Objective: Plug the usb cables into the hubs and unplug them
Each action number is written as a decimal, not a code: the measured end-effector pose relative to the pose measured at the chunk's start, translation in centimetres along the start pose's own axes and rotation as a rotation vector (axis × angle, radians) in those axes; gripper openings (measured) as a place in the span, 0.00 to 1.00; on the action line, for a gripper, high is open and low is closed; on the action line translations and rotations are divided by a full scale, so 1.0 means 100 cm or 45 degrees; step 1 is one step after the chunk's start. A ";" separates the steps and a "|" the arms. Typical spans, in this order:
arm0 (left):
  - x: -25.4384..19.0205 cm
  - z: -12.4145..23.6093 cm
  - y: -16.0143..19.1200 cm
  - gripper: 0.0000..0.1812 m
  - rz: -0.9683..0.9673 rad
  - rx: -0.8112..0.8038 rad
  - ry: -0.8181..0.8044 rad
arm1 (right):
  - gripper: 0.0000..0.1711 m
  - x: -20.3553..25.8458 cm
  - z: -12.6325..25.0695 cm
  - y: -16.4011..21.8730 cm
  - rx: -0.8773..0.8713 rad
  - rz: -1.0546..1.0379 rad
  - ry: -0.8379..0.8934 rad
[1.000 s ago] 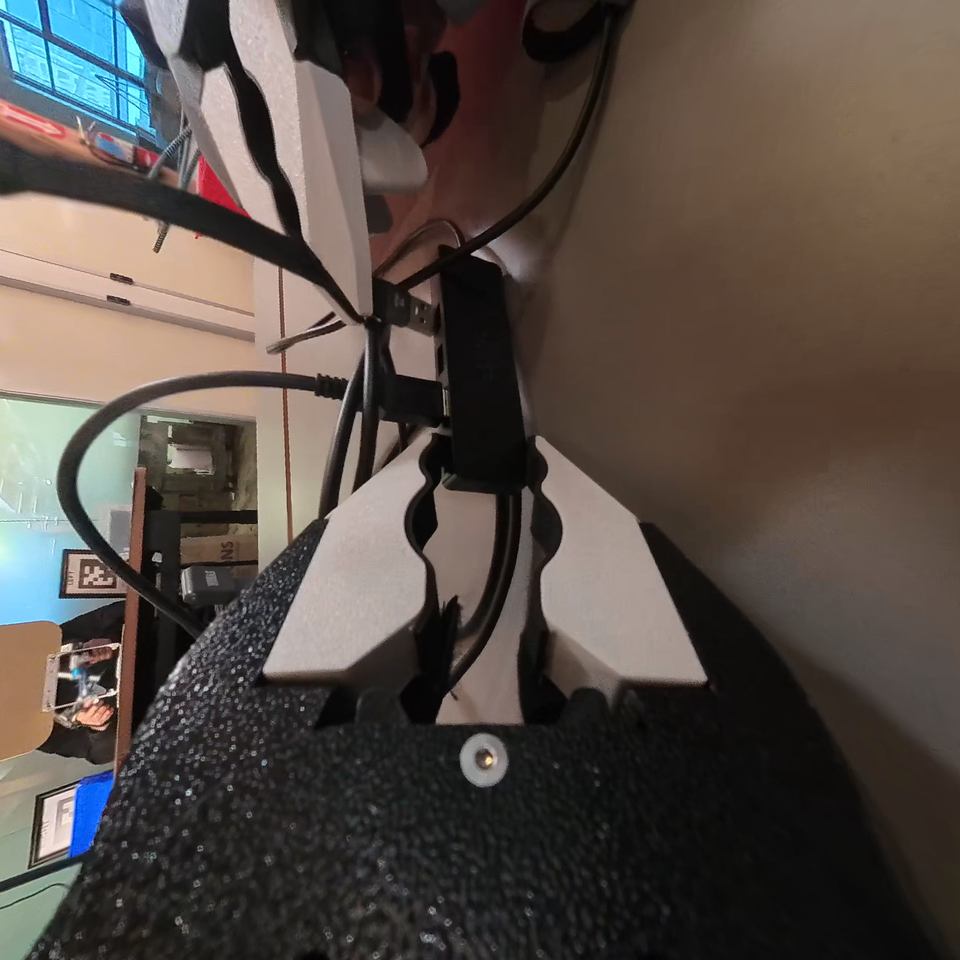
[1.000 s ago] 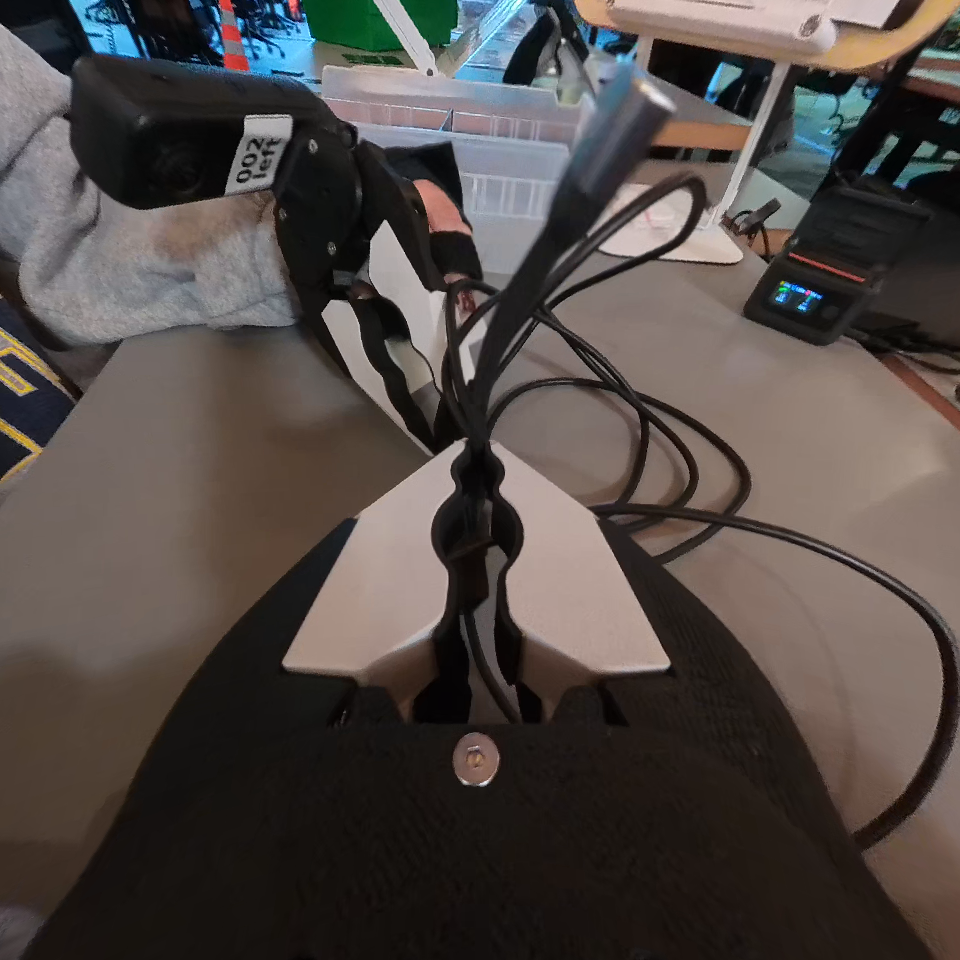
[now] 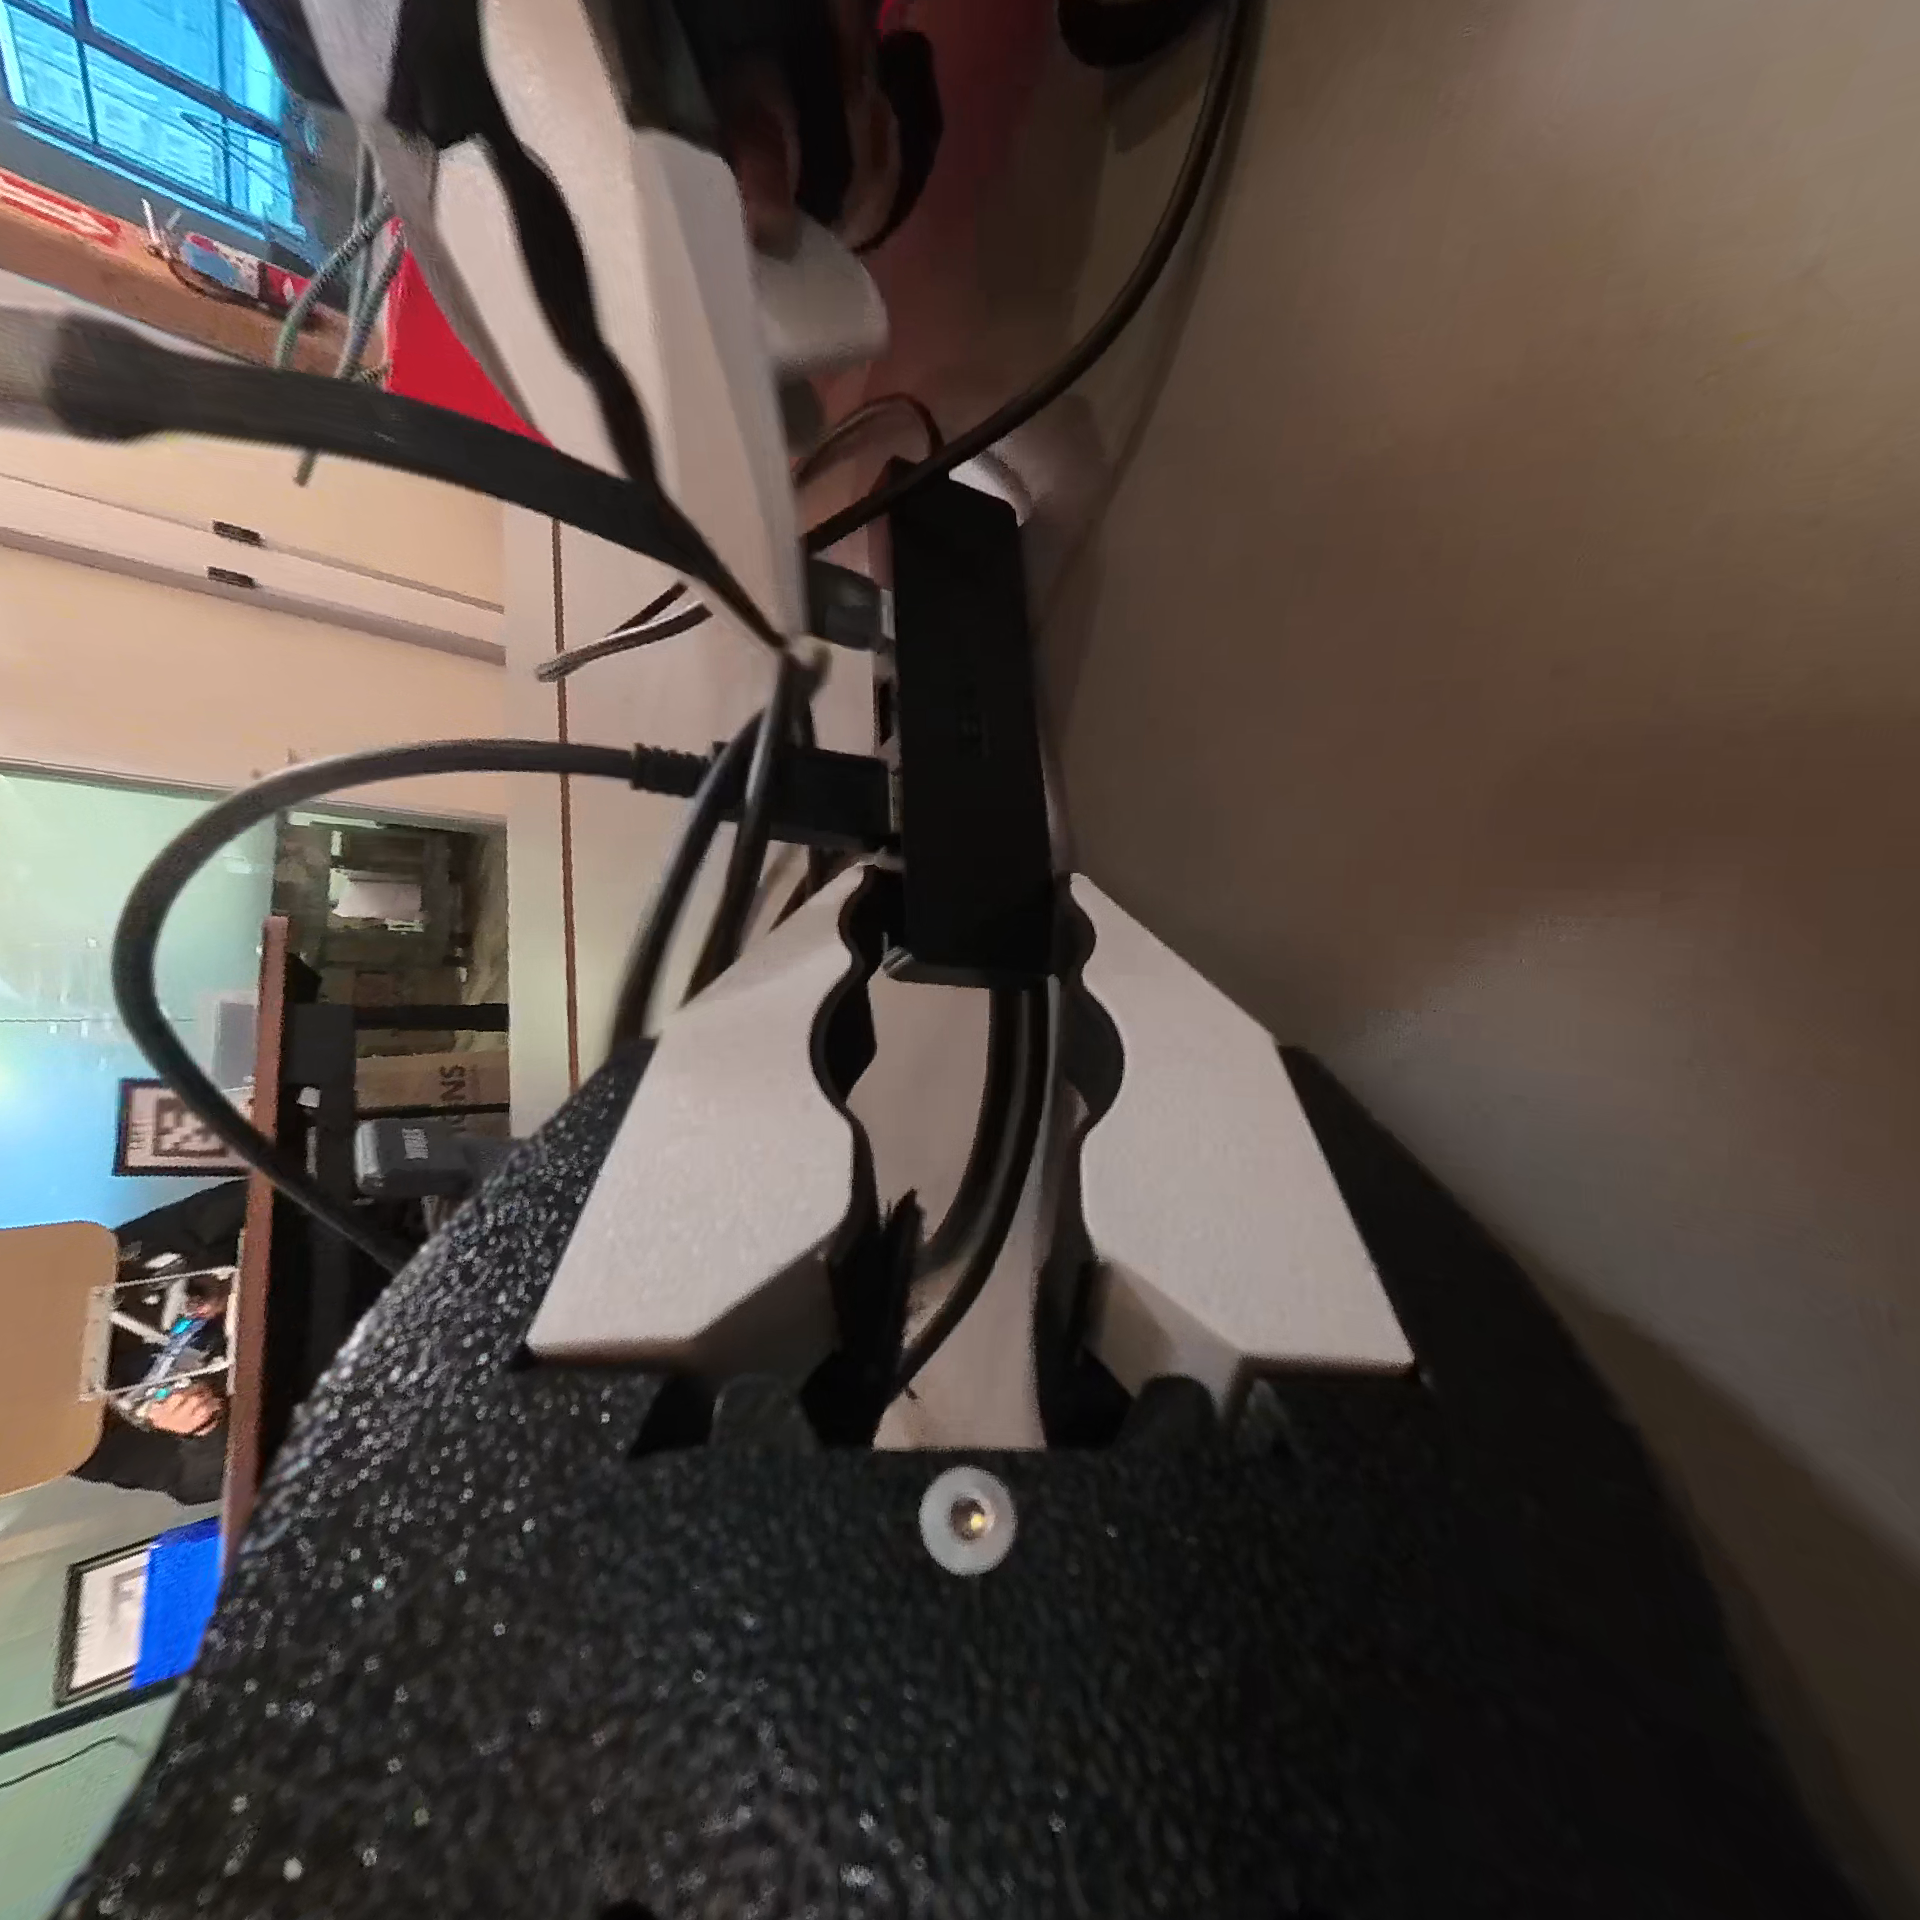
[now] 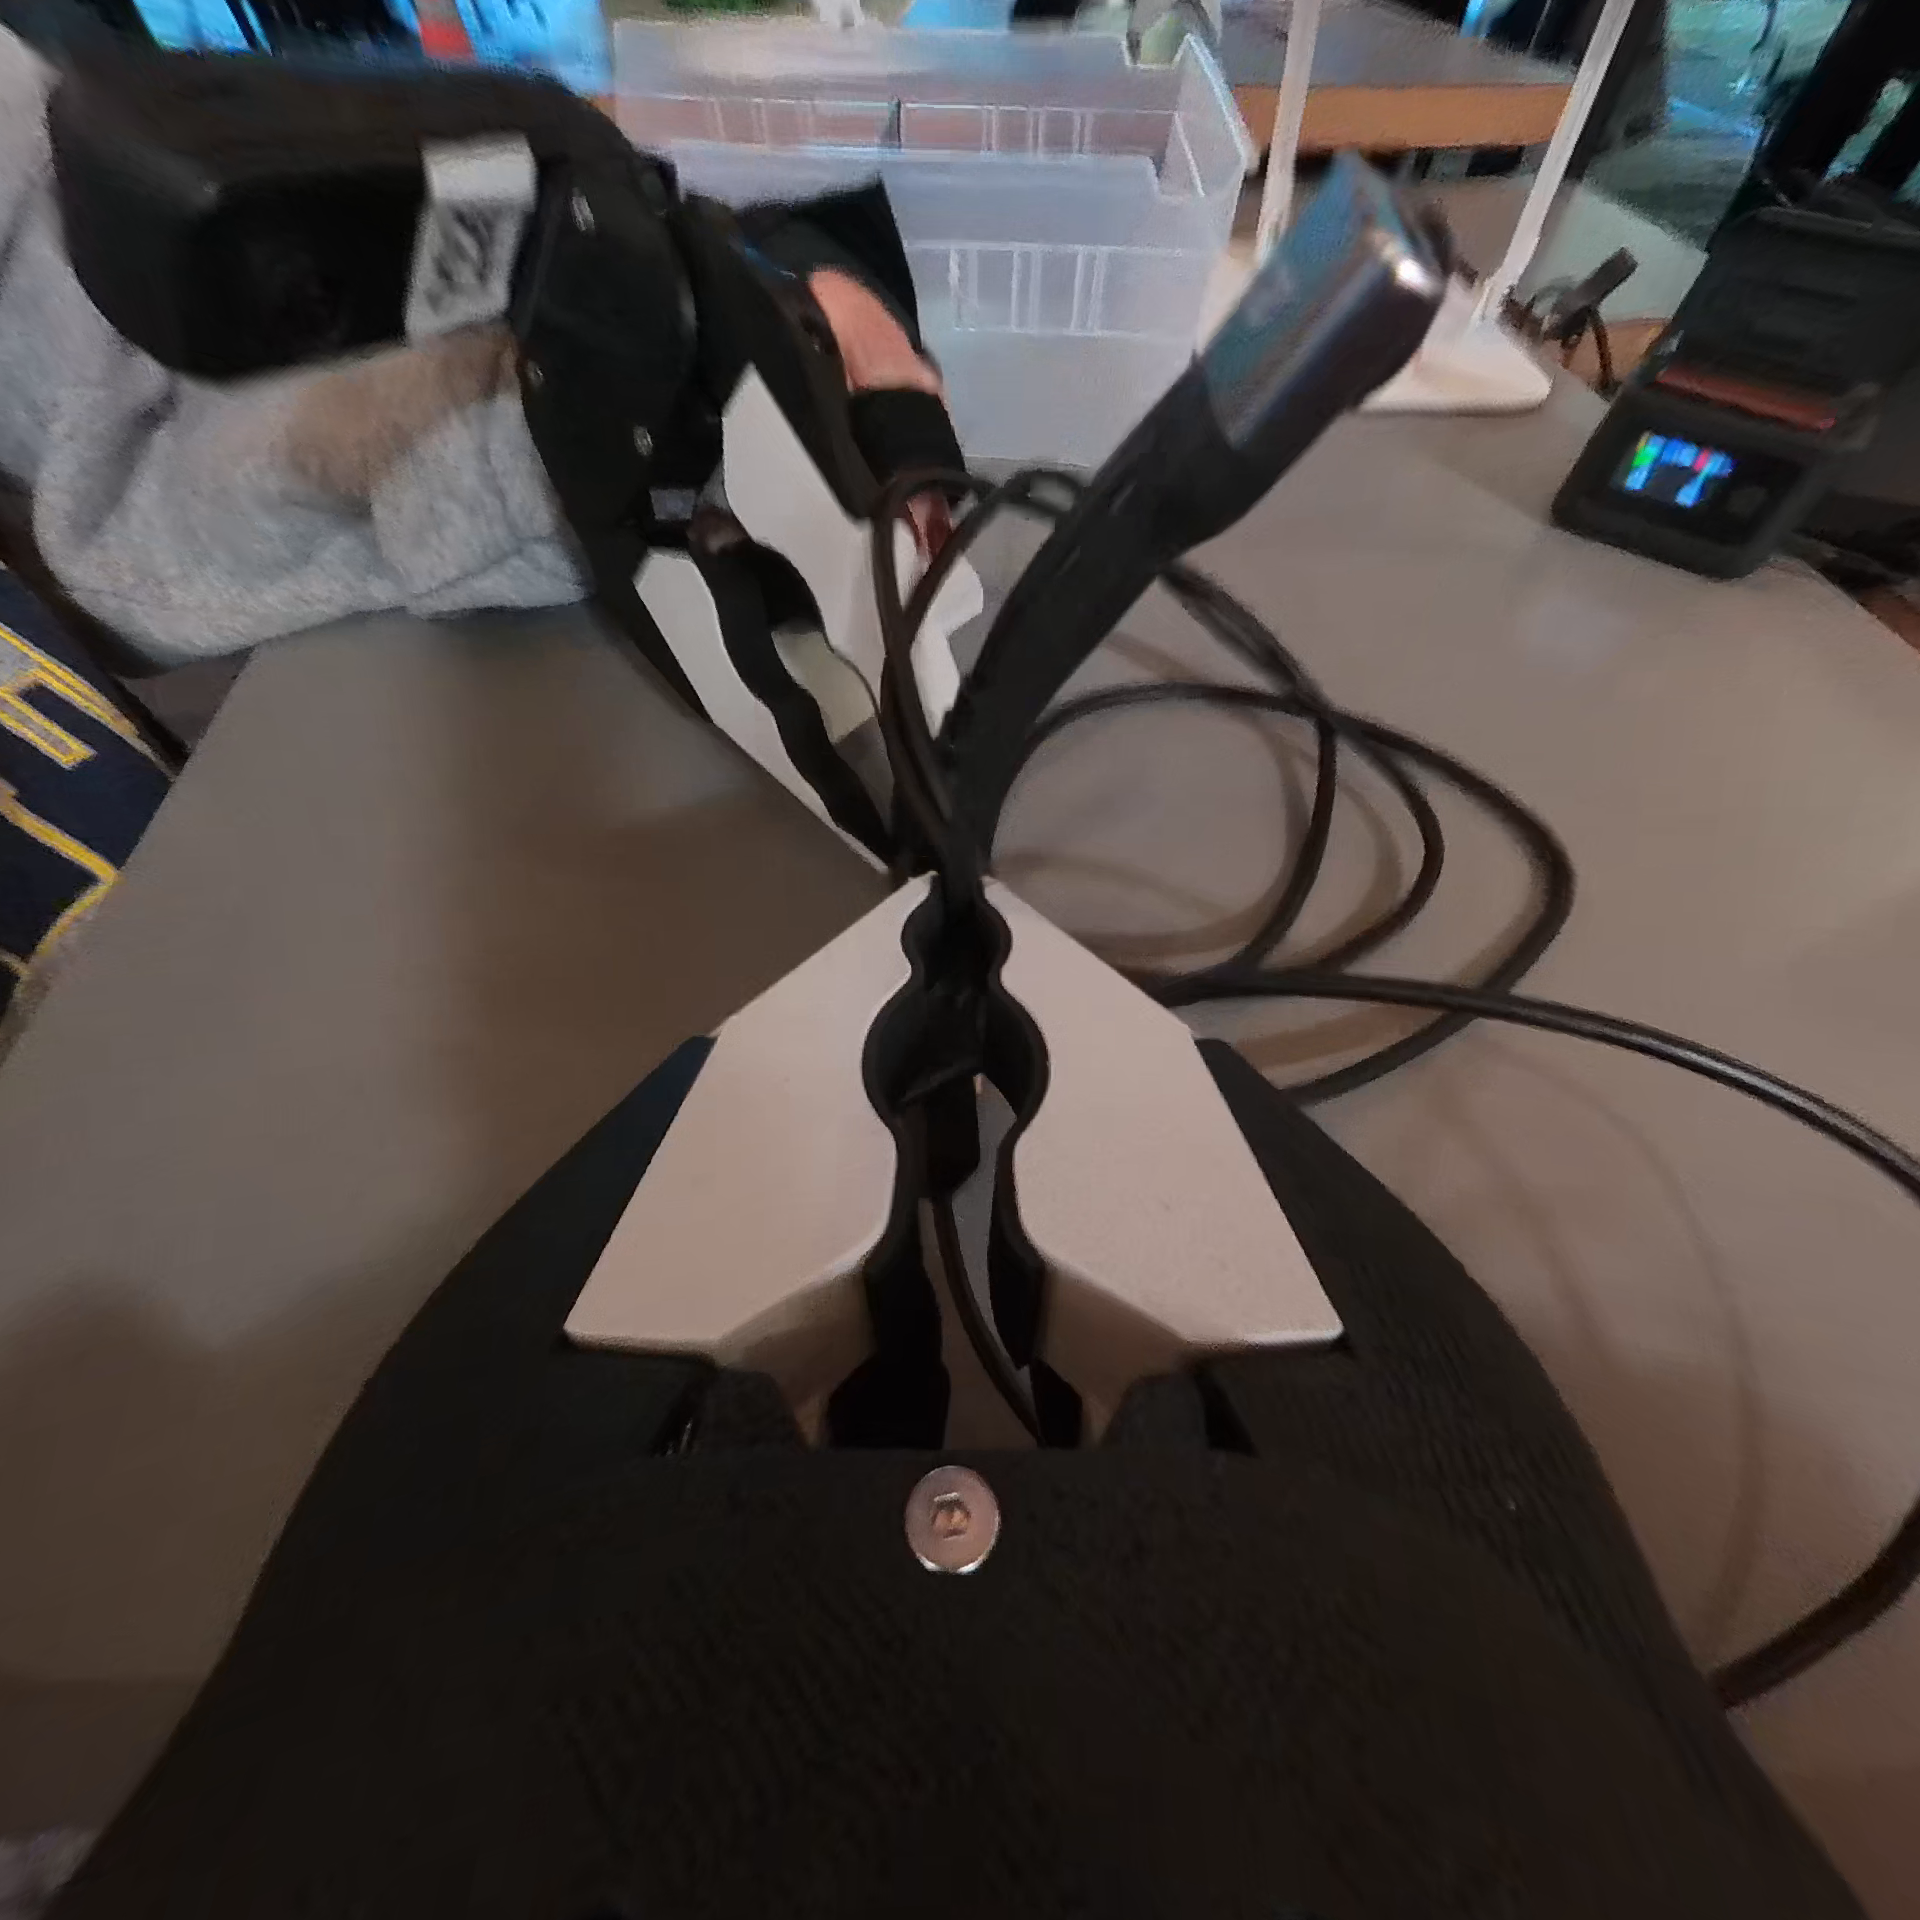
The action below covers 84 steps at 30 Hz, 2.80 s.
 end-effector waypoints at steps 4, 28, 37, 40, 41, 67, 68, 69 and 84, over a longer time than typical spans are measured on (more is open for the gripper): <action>-0.003 -0.004 0.003 0.17 0.040 0.020 0.029 | 0.01 0.000 -0.005 0.004 0.060 0.060 0.055; 0.047 0.025 -0.003 0.23 -0.052 -0.099 -0.485 | 0.06 -0.026 0.010 -0.012 0.257 0.399 0.562; 0.078 0.054 0.002 0.27 0.212 -0.282 -0.725 | 0.05 -0.036 0.065 -0.089 0.181 0.687 1.038; 0.081 0.058 0.001 0.26 0.224 -0.304 -0.756 | 0.05 -0.038 0.085 -0.132 0.197 0.772 1.082; 0.083 0.060 0.002 0.25 0.233 -0.311 -0.778 | 0.05 -0.040 0.092 -0.147 0.207 0.802 1.089; 0.107 -0.013 -0.083 0.62 1.039 -0.555 -0.285 | 0.05 -0.101 0.315 -0.454 0.407 0.995 1.450; 0.113 -0.024 -0.095 0.63 1.075 -0.540 -0.267 | 0.05 -0.103 0.319 -0.457 0.425 1.006 1.466; 0.118 -0.034 -0.103 0.63 1.092 -0.528 -0.262 | 0.05 -0.107 0.324 -0.460 0.446 1.016 1.483; 0.114 -0.053 -0.033 0.49 1.228 -0.586 -0.459 | 0.05 -0.164 0.404 -0.494 0.496 0.976 1.696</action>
Point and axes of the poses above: each gripper's, where its closed fingertips meet, z back along the fingers, y out of its underside, x = y × z across the jaws, the point moved 2 cm from there along z, back along the fingers, and after that the axes turned 5 degrees about z, right-handed, at the moved point
